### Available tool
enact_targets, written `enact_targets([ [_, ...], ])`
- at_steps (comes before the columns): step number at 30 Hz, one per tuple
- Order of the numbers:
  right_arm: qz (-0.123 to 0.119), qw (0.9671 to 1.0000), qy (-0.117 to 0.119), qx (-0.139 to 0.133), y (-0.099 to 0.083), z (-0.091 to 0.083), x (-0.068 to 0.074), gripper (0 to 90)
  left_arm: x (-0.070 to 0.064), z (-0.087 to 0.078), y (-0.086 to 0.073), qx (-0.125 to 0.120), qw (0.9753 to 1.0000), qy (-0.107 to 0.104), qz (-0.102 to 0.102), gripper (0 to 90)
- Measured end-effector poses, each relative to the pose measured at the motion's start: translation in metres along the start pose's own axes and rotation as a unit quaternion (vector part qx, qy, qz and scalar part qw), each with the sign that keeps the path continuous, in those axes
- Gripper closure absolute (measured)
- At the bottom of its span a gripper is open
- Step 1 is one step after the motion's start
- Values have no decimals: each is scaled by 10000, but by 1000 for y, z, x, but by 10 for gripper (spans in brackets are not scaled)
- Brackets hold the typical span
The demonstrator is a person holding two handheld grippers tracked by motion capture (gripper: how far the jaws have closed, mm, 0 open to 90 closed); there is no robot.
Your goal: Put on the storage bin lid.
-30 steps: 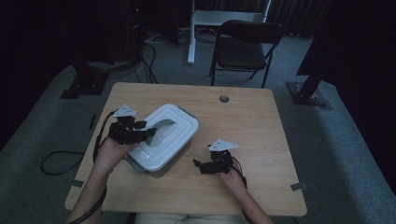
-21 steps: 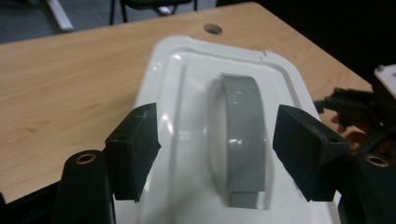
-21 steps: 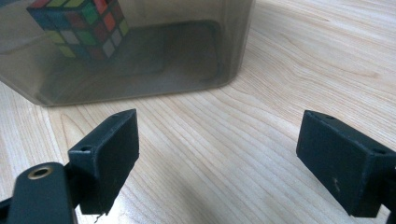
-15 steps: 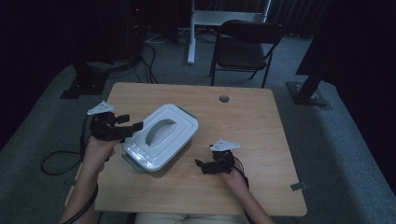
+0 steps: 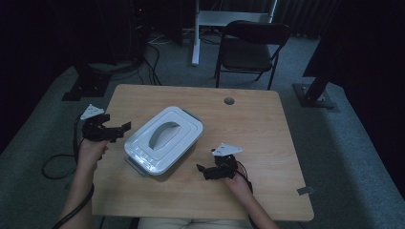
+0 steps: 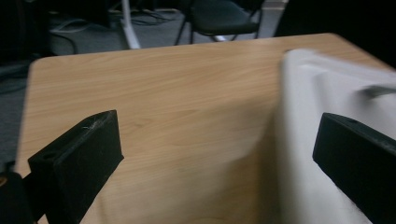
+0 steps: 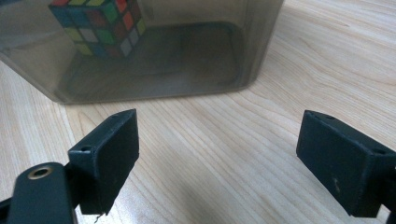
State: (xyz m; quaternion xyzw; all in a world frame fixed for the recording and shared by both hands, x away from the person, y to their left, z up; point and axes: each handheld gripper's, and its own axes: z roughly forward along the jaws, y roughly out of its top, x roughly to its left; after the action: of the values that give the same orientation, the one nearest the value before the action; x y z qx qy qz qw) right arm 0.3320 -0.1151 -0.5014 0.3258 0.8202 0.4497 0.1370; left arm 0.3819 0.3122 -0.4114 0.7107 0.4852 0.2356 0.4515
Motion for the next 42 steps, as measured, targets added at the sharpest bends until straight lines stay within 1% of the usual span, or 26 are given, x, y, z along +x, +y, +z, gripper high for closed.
enact_targets([
  [1,-9,10000,0,4,0,0,0,128,4,4,-4,-20,10000,3,-47,19],
  [2,-11,10000,11,7,0,0,0,128,9,8,-7,3,9999,53,-141,19],
  [4,-9,10000,9,7,0,0,0,128,15,14,-13,-70,9998,63,-155,19],
  [5,3,10000,8,9,-1,0,0,128,18,18,-16,-33,9998,144,-139,19],
  [6,19,10000,11,5,-1,-1,0,128,21,21,-19,-51,9997,189,-162,19],
  [8,15,10000,3,14,-2,-1,-1,128,26,28,-25,-123,9995,186,-236,19],
  [9,19,10000,4,22,-2,-1,-1,128,28,32,-28,-93,9993,206,-287,19],
  [11,36,10000,3,17,-2,-2,-1,128,30,40,-36,-156,9991,243,-299,19],
  [13,50,10000,2,13,-2,-3,-1,128,31,50,-43,-65,9990,292,-317,19],
  [14,63,10000,-5,13,-2,-3,-2,128,31,55,-46,-6,9992,287,-292,19],
  [15,62,10000,-17,8,-3,-3,-2,128,30,60,-49,133,9991,308,-263,19],
  [20,108,9999,-45,37,-4,-4,-3,128,17,77,-59,303,9994,133,-107,19],
  [23,135,9999,-80,53,-4,-3,-4,128,7,81,-61,370,9993,4,42,19],
  [24,152,9998,-92,50,-4,-2,-4,128,5,81,-62,379,9993,29,56,29],
  [25,196,9998,-79,47,-4,-1,-4,128,4,81,-62,389,9992,14,66,29],
  [27,203,9997,-104,68,-5,0,-3,128,1,79,-64,369,9993,27,50,29],
  [31,237,9997,-104,55,-4,4,-1,128,-8,74,-70,436,9990,-91,-58,28],
  [35,195,9997,-166,22,-2,7,0,128,-22,69,-74,478,9987,-184,55,23],
  [38,238,9994,-236,-17,-1,6,-3,128,-34,67,-76,520,9982,-248,152,21],
  [39,275,9993,-243,-12,-2,6,-4,128,-37,65,-77,494,9983,-269,172,21],
  [40,286,9991,-308,-1,-2,5,-5,128,-41,64,-77,484,9983,-303,141,21],
  [42,327,9989,-339,9,-3,4,-8,132,-48,62,-77,480,9982,-317,157,16],
])
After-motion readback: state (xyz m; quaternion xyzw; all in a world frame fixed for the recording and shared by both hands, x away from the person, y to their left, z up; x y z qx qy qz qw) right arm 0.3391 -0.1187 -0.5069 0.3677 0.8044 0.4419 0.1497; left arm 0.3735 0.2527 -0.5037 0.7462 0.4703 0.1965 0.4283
